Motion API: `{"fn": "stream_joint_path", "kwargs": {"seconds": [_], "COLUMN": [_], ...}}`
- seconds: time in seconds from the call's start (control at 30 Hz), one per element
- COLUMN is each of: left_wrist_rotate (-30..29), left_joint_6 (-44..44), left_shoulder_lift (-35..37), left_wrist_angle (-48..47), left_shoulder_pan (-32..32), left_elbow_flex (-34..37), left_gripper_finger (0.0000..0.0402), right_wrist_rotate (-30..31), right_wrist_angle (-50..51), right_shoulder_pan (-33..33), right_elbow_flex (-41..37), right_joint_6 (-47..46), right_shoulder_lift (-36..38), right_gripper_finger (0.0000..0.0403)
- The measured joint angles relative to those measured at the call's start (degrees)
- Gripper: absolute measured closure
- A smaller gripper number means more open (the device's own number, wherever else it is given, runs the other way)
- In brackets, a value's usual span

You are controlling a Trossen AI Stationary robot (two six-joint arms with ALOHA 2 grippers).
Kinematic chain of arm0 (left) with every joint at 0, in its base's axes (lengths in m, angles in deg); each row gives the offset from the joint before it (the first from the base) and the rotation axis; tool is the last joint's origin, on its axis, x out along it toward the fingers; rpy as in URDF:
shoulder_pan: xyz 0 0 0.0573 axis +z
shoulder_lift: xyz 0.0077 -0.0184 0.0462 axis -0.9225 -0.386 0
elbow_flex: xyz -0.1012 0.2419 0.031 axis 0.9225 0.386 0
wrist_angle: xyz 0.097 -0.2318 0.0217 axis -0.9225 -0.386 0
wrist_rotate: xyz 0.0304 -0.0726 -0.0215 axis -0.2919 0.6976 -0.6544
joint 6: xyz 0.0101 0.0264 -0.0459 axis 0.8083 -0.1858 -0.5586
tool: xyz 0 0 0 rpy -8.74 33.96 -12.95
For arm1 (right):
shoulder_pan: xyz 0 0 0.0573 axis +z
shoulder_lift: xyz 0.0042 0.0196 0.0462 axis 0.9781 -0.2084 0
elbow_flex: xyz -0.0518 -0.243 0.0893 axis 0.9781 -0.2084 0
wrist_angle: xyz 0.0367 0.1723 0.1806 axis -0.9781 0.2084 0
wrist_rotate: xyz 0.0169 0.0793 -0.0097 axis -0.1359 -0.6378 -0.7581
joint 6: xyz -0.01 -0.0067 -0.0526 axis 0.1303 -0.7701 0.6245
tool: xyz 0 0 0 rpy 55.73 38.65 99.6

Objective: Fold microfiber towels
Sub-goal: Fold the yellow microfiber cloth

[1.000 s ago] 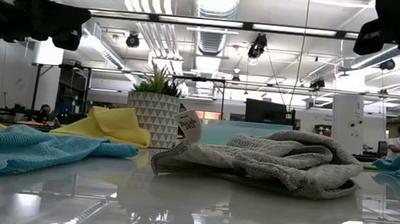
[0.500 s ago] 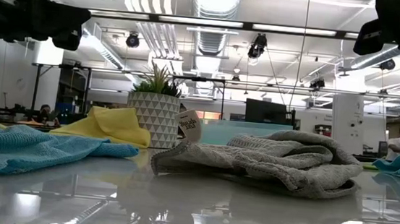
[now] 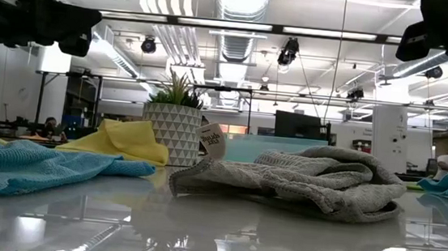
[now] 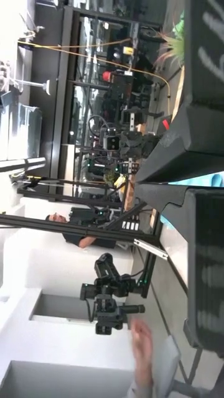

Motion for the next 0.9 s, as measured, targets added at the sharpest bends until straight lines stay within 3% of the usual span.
{"fn": "stream_joint_path", "kwargs": {"seconds": [0.23,0.3,0.4,0.57,0.73,0.9], "left_wrist_rotate": [0.0,0.0,0.0,0.0,0.0,0.0], "left_joint_6": [0.0,0.0,0.0,-0.6,-24.3,-26.6], "left_shoulder_lift": [0.0,0.0,0.0,0.0,-0.7,-0.6], "left_wrist_angle": [0.0,0.0,0.0,2.3,14.4,24.6], "left_shoulder_pan": [0.0,0.0,0.0,0.0,-0.1,0.0], "left_elbow_flex": [0.0,0.0,0.0,0.0,0.0,0.0], "left_gripper_finger": [0.0398,0.0398,0.0398,0.0398,0.0398,0.0398], "right_wrist_rotate": [0.0,0.2,8.0,14.3,14.4,14.4], "right_wrist_angle": [0.0,-0.7,-2.4,-1.2,-1.3,-1.4], "right_shoulder_pan": [0.0,0.3,0.2,0.3,0.3,0.3], "right_elbow_flex": [0.0,0.0,0.0,0.0,0.0,0.0], "right_joint_6": [0.4,-13.2,-25.1,-25.5,-24.6,-25.7], "right_shoulder_lift": [0.0,0.0,0.0,-0.5,-0.5,-0.6], "right_gripper_finger": [0.0394,0.0394,0.0394,0.0394,0.0394,0.0394]}}
